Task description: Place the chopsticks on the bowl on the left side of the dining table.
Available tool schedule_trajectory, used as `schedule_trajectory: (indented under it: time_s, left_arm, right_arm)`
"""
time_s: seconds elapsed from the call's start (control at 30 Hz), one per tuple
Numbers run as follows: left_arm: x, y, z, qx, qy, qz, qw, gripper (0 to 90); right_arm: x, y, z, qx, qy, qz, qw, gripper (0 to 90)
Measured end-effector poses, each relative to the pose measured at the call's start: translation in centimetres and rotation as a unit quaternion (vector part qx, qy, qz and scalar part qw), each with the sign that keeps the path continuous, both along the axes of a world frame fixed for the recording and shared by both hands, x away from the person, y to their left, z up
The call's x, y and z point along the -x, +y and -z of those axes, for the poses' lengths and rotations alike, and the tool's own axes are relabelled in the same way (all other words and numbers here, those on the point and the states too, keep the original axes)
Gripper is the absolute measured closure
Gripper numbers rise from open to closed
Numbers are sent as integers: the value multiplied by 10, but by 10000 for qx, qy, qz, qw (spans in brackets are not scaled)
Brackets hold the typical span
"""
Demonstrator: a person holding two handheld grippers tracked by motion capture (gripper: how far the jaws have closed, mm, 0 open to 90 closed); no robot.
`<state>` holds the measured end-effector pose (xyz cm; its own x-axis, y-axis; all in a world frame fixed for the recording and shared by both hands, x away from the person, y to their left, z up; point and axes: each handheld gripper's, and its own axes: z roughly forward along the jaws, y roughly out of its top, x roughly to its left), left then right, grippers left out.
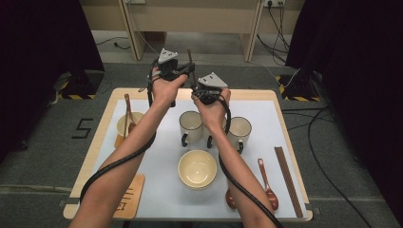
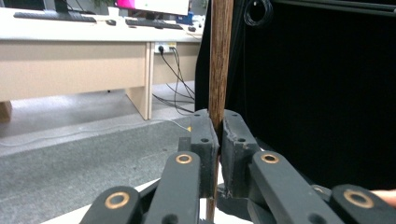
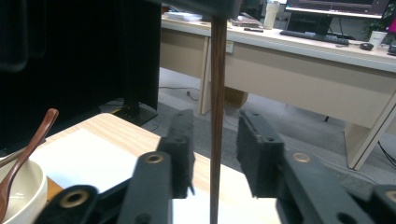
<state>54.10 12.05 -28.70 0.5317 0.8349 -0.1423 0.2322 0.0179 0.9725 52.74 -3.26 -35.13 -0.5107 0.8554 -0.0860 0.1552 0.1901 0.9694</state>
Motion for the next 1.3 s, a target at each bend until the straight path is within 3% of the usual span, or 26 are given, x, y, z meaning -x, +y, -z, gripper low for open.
schedule_trajectory:
  time_s: [0.13, 0.5, 0.73, 1.3]
  left_arm:
    - [3, 6, -3, -30, -61, -87, 9999, 833]
    - [15, 26, -8, -52, -105, -240, 9996, 834]
    - [22, 41, -10, -117, -216, -363, 9990, 834]
    - [32, 62, -8, -240, -171, -603, 9977, 834]
  right_arm:
    - [6, -2, -1, 7, 109, -13, 9999, 589]
    - [18, -14, 2, 76, 272, -41, 9996, 555]
    - [24, -31, 6, 123, 387, 47, 9992, 546]
    - [38, -69, 14, 159, 526, 271, 9981, 539]
